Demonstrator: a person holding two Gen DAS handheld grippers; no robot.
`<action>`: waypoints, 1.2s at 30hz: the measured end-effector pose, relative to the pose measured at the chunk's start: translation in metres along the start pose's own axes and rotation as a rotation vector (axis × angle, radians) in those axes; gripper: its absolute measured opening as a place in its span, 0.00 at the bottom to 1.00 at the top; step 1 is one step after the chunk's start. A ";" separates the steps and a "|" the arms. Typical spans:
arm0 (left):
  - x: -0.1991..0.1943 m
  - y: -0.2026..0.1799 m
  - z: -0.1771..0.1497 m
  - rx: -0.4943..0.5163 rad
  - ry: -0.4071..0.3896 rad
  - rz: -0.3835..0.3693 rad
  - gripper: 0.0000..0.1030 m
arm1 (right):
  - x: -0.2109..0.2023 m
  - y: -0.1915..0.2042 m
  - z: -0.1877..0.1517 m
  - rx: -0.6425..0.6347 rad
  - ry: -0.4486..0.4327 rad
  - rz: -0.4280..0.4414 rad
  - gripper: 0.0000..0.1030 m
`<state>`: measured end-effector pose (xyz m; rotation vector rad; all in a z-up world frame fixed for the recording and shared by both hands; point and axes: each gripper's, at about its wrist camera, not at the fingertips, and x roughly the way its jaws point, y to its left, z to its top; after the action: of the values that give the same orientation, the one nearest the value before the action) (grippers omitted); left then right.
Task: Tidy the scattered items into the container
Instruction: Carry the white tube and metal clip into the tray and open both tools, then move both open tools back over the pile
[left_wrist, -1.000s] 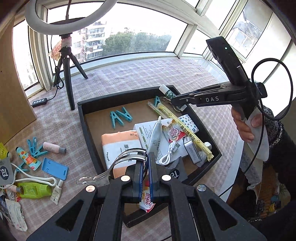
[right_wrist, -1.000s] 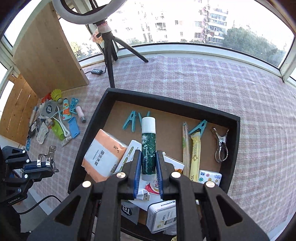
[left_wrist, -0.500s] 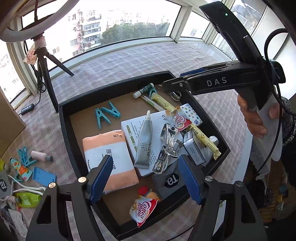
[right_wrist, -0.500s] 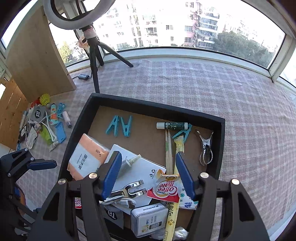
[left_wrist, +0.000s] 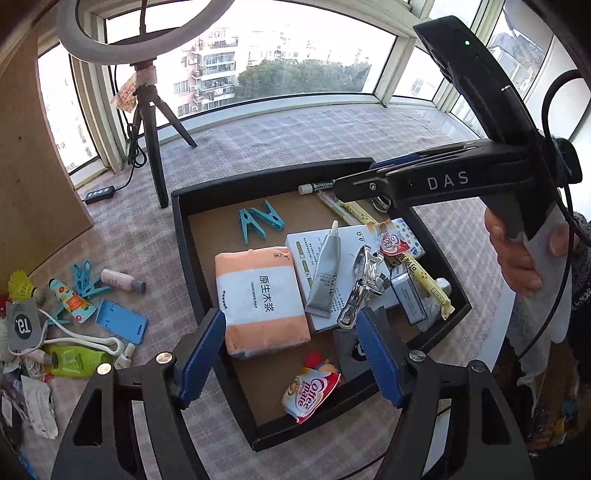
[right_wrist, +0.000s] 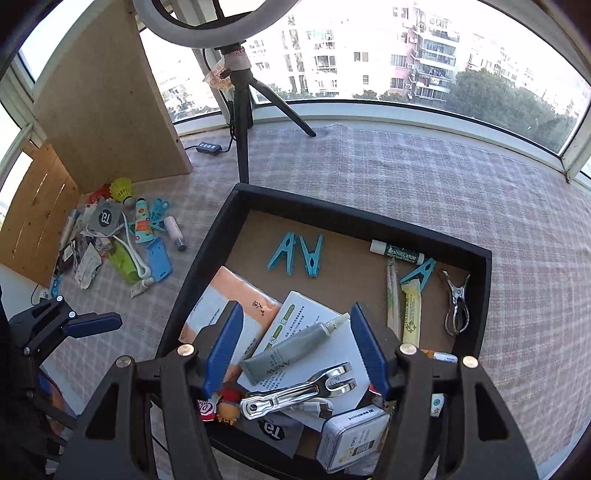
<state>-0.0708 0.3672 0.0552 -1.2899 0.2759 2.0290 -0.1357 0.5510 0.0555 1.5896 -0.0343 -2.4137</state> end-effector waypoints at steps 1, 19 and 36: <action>-0.003 0.004 -0.004 -0.013 -0.005 0.012 0.68 | 0.000 0.007 0.001 -0.012 -0.002 0.001 0.58; -0.103 0.074 -0.095 -0.337 -0.153 0.251 0.70 | -0.006 0.148 -0.017 -0.214 -0.029 0.110 0.58; -0.167 0.126 -0.184 -0.554 -0.228 0.408 0.70 | -0.006 0.260 -0.049 -0.382 -0.029 0.197 0.58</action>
<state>0.0183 0.1052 0.0867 -1.3796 -0.1608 2.7051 -0.0385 0.3068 0.0822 1.3131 0.2392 -2.1357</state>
